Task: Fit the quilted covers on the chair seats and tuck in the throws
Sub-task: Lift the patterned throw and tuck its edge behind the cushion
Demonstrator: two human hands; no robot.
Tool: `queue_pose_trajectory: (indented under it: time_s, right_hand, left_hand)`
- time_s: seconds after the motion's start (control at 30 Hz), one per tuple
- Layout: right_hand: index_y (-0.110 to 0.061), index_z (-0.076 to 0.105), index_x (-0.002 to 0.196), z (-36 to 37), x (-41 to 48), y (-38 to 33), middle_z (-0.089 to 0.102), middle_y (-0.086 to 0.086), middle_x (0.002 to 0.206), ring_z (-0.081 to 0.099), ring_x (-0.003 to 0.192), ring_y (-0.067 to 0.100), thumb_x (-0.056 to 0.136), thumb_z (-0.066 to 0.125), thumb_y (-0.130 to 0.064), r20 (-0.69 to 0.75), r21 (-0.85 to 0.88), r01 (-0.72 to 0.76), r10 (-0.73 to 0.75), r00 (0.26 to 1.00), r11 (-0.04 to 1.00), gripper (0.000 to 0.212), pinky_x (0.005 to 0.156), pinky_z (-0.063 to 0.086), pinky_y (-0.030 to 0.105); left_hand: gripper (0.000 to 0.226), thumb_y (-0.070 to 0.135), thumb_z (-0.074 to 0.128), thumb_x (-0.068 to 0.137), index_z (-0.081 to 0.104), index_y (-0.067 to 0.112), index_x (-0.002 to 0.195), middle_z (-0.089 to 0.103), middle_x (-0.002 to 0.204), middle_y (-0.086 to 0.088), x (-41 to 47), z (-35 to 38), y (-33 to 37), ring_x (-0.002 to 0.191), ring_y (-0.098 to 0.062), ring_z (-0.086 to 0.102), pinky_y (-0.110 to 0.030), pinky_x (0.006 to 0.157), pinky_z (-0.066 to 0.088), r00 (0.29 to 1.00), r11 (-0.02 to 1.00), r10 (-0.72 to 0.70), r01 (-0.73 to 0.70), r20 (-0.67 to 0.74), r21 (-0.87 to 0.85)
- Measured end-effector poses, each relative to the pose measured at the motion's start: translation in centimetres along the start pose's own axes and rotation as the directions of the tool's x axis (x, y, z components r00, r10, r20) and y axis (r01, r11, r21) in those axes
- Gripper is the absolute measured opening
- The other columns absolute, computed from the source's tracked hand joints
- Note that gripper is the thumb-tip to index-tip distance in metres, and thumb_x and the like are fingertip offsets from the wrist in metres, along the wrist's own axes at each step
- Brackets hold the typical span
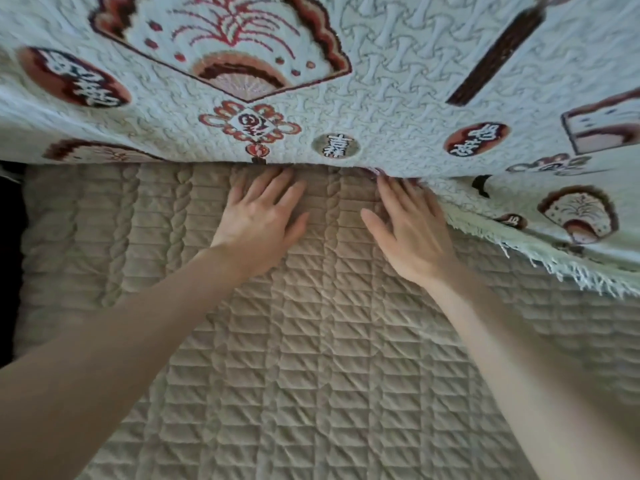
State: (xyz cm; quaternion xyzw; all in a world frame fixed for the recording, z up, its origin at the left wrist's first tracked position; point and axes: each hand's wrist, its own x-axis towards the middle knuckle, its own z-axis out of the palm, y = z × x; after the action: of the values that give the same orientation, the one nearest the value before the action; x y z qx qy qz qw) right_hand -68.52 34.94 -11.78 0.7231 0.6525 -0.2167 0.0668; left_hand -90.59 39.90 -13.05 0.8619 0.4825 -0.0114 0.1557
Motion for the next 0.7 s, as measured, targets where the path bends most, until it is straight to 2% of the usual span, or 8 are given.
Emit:
queue_pose_trajectory:
  time_s: [0.1,0.3,0.43,0.5,0.57,0.63,0.7]
  right_hand:
    - [-0.025,0.003,0.155,-0.2,-0.5,3.0,-0.004,-0.009,0.162,-0.008,0.148,0.007,0.099,0.017,-0.056,0.044,0.001,0.007,-0.007,0.999,1.0,0.066,0.119,-0.008,0.035]
    - [-0.028,0.01,0.155,-0.9,3.5,5.5,0.005,-0.011,0.162,0.001,0.148,0.008,0.101,0.019,-0.055,0.112,0.01,0.061,-0.062,0.992,0.998,0.061,0.12,0.0,0.037]
    - [-0.023,0.01,0.155,-0.9,0.4,7.3,0.005,-0.008,0.163,-0.001,0.149,0.008,0.101,0.022,-0.053,0.018,0.036,0.108,-0.108,0.994,0.994,0.062,0.121,-0.003,0.035]
    - [-0.024,0.006,0.155,-1.1,-1.4,9.2,-0.003,-0.01,0.162,-0.006,0.148,0.006,0.101,0.019,-0.053,0.035,0.013,0.11,-0.111,0.993,0.994,0.063,0.12,-0.007,0.033]
    - [-0.027,0.003,0.155,-1.4,-1.6,11.3,-0.006,-0.012,0.162,-0.008,0.148,0.005,0.101,0.016,-0.054,0.082,-0.009,0.137,-0.136,0.987,0.991,0.062,0.12,-0.007,0.033]
    - [-0.028,0.005,0.155,-1.7,0.0,12.4,-0.002,-0.011,0.162,-0.002,0.149,0.008,0.101,0.015,-0.056,0.126,-0.003,0.133,-0.132,0.983,0.991,0.062,0.121,-0.002,0.034]
    - [-0.028,0.012,0.155,-2.4,2.4,12.6,0.006,-0.008,0.163,0.008,0.149,0.014,0.101,0.015,-0.056,0.177,0.003,0.09,-0.089,0.98,0.996,0.061,0.12,0.003,0.037]
  left_hand:
    - [0.06,0.047,0.032,0.093,0.052,0.01,0.135,0.052,0.139,-0.014,1.4,0.1,2.3,0.13,-0.033,0.046,-0.057,0.102,0.038,0.998,1.0,0.012,-0.01,0.064,-0.027]
    - [0.057,0.043,0.034,0.093,0.056,0.008,0.132,0.057,0.133,-0.017,3.1,1.2,6.2,0.123,-0.036,0.053,-0.057,0.101,0.04,0.996,0.997,0.077,-0.077,0.049,0.005]
    - [0.057,0.043,0.033,0.093,0.054,0.01,0.135,0.057,0.134,-0.013,4.0,1.7,9.4,0.123,-0.034,0.052,-0.058,0.102,0.038,0.995,0.996,0.085,-0.087,0.053,0.023]
    - [0.059,0.045,0.029,0.094,0.049,0.013,0.139,0.055,0.134,-0.011,4.9,1.7,10.8,0.123,-0.034,0.051,-0.059,0.104,0.034,0.996,0.997,0.063,-0.065,0.062,0.029]
    - [0.058,0.045,0.031,0.097,0.039,0.017,0.146,0.049,0.14,-0.007,6.0,1.9,12.1,0.129,-0.031,0.043,-0.055,0.111,0.023,0.998,0.999,-0.002,0.0,0.062,0.032]
    - [0.055,0.042,0.037,0.099,0.034,0.018,0.149,0.043,0.145,-0.005,6.8,2.4,12.5,0.134,-0.029,0.036,-0.053,0.114,0.015,0.997,0.998,-0.051,0.049,0.053,0.046]
    - [0.055,0.041,0.039,0.1,0.034,0.017,0.149,0.042,0.146,-0.006,6.9,2.8,12.6,0.136,-0.03,0.034,-0.054,0.115,0.014,0.997,0.997,-0.063,0.062,0.031,0.05]
